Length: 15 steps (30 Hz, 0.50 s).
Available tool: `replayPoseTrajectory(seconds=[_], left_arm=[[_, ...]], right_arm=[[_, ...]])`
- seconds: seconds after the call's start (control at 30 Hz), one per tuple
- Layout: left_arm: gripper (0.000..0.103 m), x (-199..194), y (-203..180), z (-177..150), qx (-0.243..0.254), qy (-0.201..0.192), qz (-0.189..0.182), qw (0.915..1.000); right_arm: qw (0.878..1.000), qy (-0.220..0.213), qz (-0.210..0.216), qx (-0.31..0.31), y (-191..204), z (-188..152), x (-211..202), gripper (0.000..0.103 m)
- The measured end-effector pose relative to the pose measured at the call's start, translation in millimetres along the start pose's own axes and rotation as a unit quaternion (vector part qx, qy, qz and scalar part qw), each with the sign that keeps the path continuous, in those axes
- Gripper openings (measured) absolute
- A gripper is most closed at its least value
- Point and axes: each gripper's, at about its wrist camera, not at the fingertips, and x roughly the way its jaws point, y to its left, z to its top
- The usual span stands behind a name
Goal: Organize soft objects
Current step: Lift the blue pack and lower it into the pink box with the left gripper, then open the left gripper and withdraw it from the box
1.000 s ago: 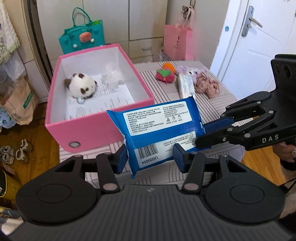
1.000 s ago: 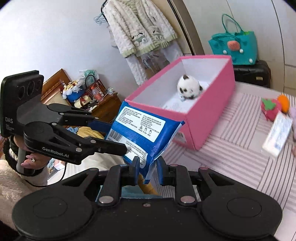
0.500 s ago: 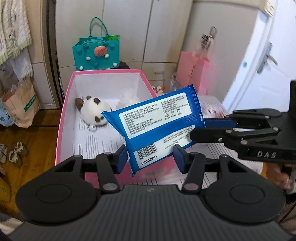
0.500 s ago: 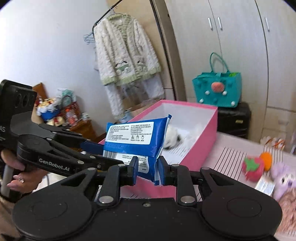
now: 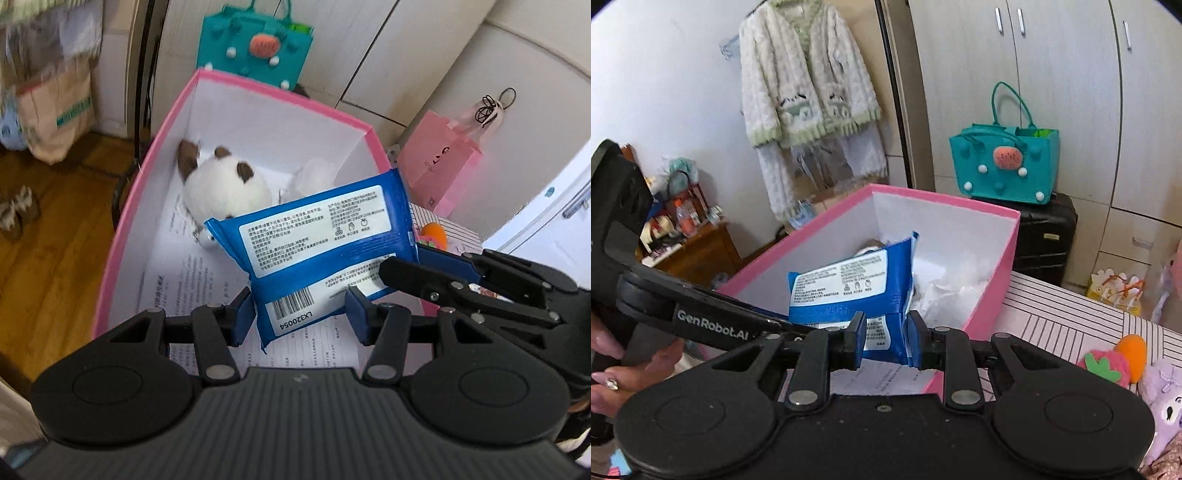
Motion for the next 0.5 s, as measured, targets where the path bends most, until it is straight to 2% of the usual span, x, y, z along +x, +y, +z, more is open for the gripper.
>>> replayPoseTrajectory(seconds=[0.07, 0.17, 0.23, 0.37, 0.5], left_arm=[[0.052, 9, 5, 1, -0.013, 0.018, -0.007, 0.9997], [0.055, 18, 6, 1, -0.009, 0.028, 0.002, 0.9996], [0.055, 22, 4, 1, -0.002, 0.021, 0.022, 0.9995], [0.06, 12, -11, -3, 0.047, -0.002, 0.058, 0.9972], [0.063, -13, -22, -5, 0.079, -0.022, 0.061, 0.9948]], right_arm=[[1.0, 0.003, -0.004, -0.008, -1, -2, 1, 0.03], [1.0, 0.0, -0.013, -0.02, -3, -3, 3, 0.03], [1.0, -0.006, -0.017, -0.023, -6, -4, 4, 0.029], [1.0, -0.015, -0.015, -0.019, -12, -3, 0, 0.029], [1.0, -0.017, 0.009, -0.016, -14, -5, -17, 0.03]])
